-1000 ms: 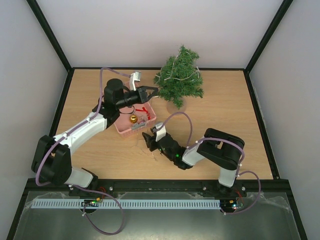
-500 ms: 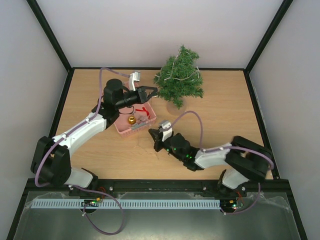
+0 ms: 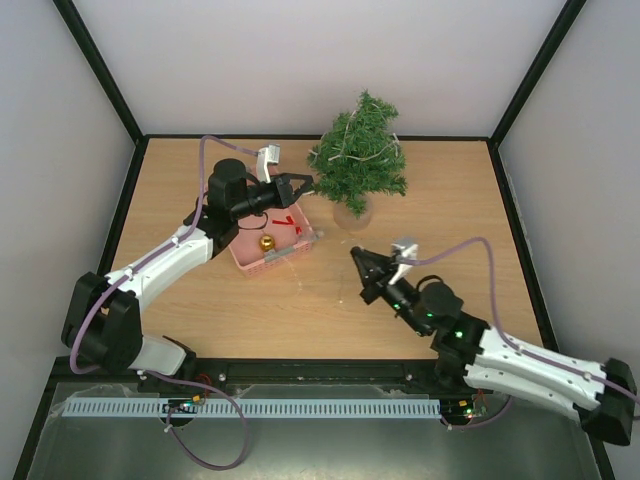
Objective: Decorate the small christmas tree
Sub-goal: Wrap the decoration item around the Christmas tree.
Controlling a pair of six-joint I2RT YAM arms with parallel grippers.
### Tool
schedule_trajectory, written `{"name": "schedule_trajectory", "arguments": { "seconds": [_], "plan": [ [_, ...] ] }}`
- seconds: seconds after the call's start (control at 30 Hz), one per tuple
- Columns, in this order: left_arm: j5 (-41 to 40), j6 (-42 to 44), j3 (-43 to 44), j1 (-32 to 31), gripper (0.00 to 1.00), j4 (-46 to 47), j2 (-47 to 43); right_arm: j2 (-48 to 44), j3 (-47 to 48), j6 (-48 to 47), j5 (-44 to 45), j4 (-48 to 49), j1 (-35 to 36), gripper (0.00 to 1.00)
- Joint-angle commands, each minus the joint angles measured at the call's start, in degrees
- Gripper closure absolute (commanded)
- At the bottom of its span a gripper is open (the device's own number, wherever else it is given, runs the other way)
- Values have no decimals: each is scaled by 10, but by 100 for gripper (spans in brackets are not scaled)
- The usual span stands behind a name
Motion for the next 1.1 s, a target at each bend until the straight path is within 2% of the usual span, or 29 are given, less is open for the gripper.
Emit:
{"name": "schedule_trajectory", "arguments": {
  "seconds": [0.0,0.2,0.53,0.87,1.07],
  "plan": [
    [-5,14,-5,-3,98,3,-3,-97,43,11,120,-164,-3,98],
    [-6,14,-4,-3,97,0,-6,-103,124,-23,174,-242,-3,98],
    [-10,24,-3,-3,98,-11,-8,-77,212,-47,217,-261,-3,98],
    [-13,29,-3,-3,98,-13,-5,-45,299,-89,413,-289,-3,98],
    [-10,27,1,-3,97,-12,-4,-45,358,-172,530,-248,-2,99]
  ]
}}
